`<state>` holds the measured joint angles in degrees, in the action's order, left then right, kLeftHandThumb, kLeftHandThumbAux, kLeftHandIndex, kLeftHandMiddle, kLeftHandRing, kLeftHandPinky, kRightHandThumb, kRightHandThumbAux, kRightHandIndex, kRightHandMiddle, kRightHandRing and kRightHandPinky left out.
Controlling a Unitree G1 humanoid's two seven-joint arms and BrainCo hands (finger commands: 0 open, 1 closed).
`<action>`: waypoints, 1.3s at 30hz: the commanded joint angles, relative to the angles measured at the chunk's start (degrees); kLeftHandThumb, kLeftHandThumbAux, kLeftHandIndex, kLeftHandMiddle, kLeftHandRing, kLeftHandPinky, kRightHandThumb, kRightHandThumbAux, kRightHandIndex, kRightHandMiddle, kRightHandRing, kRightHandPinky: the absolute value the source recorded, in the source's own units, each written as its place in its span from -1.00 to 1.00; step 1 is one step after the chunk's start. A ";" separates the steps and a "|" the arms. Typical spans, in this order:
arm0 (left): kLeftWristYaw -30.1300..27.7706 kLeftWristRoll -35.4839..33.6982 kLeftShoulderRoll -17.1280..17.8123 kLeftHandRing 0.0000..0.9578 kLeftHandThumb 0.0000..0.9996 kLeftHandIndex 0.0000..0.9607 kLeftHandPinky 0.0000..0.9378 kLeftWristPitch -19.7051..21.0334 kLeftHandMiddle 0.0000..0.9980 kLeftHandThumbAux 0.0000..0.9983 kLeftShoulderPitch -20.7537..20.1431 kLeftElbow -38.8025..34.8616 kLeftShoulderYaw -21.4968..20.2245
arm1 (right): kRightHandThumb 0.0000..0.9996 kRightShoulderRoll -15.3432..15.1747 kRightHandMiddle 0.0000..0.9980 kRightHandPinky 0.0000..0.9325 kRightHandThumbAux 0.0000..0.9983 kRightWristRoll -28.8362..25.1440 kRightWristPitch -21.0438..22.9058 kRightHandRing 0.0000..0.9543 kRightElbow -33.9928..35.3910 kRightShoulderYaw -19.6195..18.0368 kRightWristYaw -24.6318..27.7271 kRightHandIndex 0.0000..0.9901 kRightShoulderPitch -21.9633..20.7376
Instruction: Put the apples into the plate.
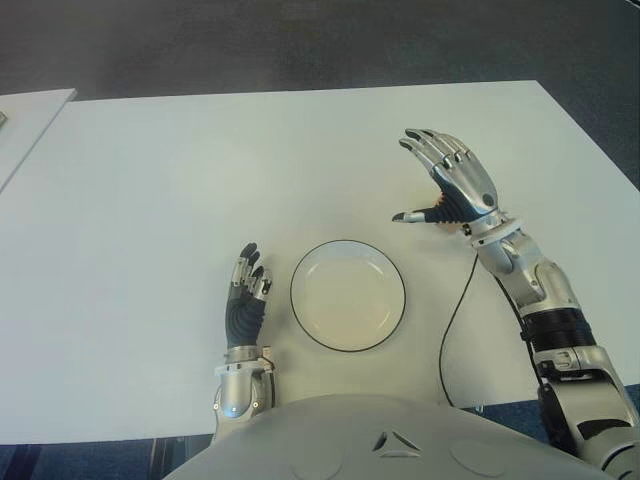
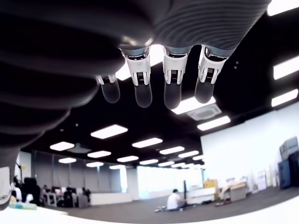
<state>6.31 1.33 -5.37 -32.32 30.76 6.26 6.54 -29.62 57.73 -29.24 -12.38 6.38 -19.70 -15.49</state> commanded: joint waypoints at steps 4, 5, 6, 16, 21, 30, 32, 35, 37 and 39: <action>0.38 -0.04 -1.28 -1.00 -0.65 -0.99 -0.95 1.32 -0.98 -0.01 0.01 2.39 0.03 | -0.35 -2.66 -0.85 -0.99 -0.03 3.35 6.07 -0.94 -1.07 3.80 1.24 -0.89 -3.78; 0.38 -0.02 -1.26 -1.00 -0.65 -0.98 -0.95 1.24 -0.98 0.00 0.06 2.35 0.06 | -0.35 -2.90 -0.85 -1.00 -0.04 3.27 6.41 -0.94 -1.56 4.14 1.30 -0.89 -4.19; 0.41 0.02 -1.26 -1.00 -0.65 -0.98 -0.94 0.90 -0.98 0.00 0.12 2.40 0.07 | -0.35 -3.21 -0.86 -1.00 -0.04 3.27 6.59 -0.95 -3.37 4.60 1.06 -0.89 -5.15; -1.93 -5.43 -1.56 -0.95 -0.58 -0.90 -0.92 -4.65 -0.92 -0.06 -1.54 7.74 -1.53 | -0.40 -5.96 -0.92 -1.00 -0.06 1.51 6.66 -1.00 -17.26 8.58 -1.56 -0.93 -11.16; -1.69 -5.08 -1.42 -0.95 -0.59 -0.88 -0.93 -5.79 -0.90 -0.07 -1.65 8.45 -1.69 | -0.44 -6.55 -0.93 -1.00 -0.07 -0.32 6.70 -1.00 -19.67 9.40 -1.54 -0.93 -11.71; -0.39 -3.05 -1.30 -0.95 -0.59 -0.88 -0.90 -4.65 -0.90 -0.07 -1.06 7.35 -1.54 | -0.54 -7.73 -0.93 -1.00 -0.09 -3.66 6.40 -1.00 -22.57 9.65 -1.10 -0.93 -11.92; -0.69 -3.86 -1.37 -0.94 -0.58 -0.87 -0.89 -4.02 -0.89 -0.10 -1.27 7.63 -1.70 | -0.56 -8.13 -0.93 -1.00 -0.10 -4.29 6.04 -1.00 -23.52 9.76 -1.20 -0.93 -12.17; -0.78 -3.95 -1.12 -0.94 -0.57 -0.87 -0.88 -2.90 -0.88 -0.11 -1.33 7.67 -1.82 | -0.57 -8.70 -0.93 -1.00 -0.10 -5.01 5.56 -1.00 -25.51 10.09 -1.62 -0.93 -12.74; -0.51 -3.37 -0.94 -0.95 -0.58 -0.88 -0.88 -2.38 -0.89 -0.11 -1.28 7.52 -1.85 | -0.58 -8.93 -0.93 -1.00 -0.11 -5.31 5.35 -1.00 -26.63 10.37 -1.92 -0.93 -13.09; -0.25 -2.78 -0.82 -0.95 -0.59 -0.89 -0.88 -2.12 -0.90 -0.11 -1.23 7.42 -1.89 | -0.58 -9.09 -0.93 -1.00 -0.11 -5.58 5.12 -1.00 -27.59 10.63 -2.10 -0.93 -13.41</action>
<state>5.06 -2.12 -4.63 -38.83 28.95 10.66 5.07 -38.15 53.06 -23.42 -38.16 16.12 -21.51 -27.85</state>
